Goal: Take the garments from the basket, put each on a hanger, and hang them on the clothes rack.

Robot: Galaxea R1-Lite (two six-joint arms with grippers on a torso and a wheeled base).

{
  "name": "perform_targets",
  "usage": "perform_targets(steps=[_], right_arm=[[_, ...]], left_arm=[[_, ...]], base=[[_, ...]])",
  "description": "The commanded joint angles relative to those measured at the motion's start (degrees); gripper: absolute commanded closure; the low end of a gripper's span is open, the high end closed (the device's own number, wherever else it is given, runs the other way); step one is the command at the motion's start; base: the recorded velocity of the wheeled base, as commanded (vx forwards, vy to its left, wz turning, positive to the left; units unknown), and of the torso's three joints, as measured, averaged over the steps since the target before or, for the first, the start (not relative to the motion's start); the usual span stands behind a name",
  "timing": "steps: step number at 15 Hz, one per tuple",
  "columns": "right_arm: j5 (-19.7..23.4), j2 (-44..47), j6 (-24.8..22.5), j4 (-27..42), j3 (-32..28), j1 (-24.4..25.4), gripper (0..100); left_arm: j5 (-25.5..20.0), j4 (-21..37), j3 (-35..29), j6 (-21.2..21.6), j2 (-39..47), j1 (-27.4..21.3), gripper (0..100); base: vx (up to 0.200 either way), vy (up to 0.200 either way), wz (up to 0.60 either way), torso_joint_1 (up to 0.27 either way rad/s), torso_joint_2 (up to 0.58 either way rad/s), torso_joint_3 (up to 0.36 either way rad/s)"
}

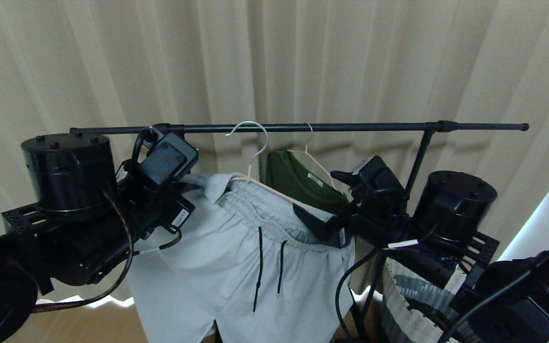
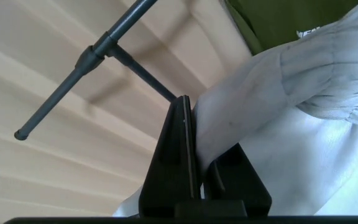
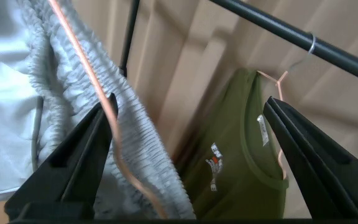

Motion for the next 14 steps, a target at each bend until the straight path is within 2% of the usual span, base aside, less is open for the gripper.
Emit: perform_targets(steps=[1, 7, 8, 14], right_arm=[[0.0, 2.6, -0.2, -0.1, -1.1, -0.7, 0], [0.0, 2.2, -0.2, -0.1, -1.3, -0.3, 0], [0.0, 2.2, -0.2, -0.2, -1.3, -0.3, 100], [0.0, 2.0, -0.2, -0.3, -1.3, 0.6, 100]], left_arm=[[-0.1, 0.0, 0.0, 0.0, 0.1, -0.3, 100], [-0.3, 0.0, -0.2, 0.0, 0.2, -2.2, 100], [-0.3, 0.0, -0.2, 0.0, 0.2, -2.2, 100], [-0.7, -0.4, -0.3, 0.0, 0.9, -2.1, 100]], base=[[0.0, 0.0, 0.0, 0.0, 0.0, 0.0], [0.0, 0.0, 0.0, 0.0, 0.0, 0.0], [0.0, 0.0, 0.0, 0.0, 0.0, 0.0], [0.0, 0.0, 0.0, 0.0, 0.0, 0.0]])
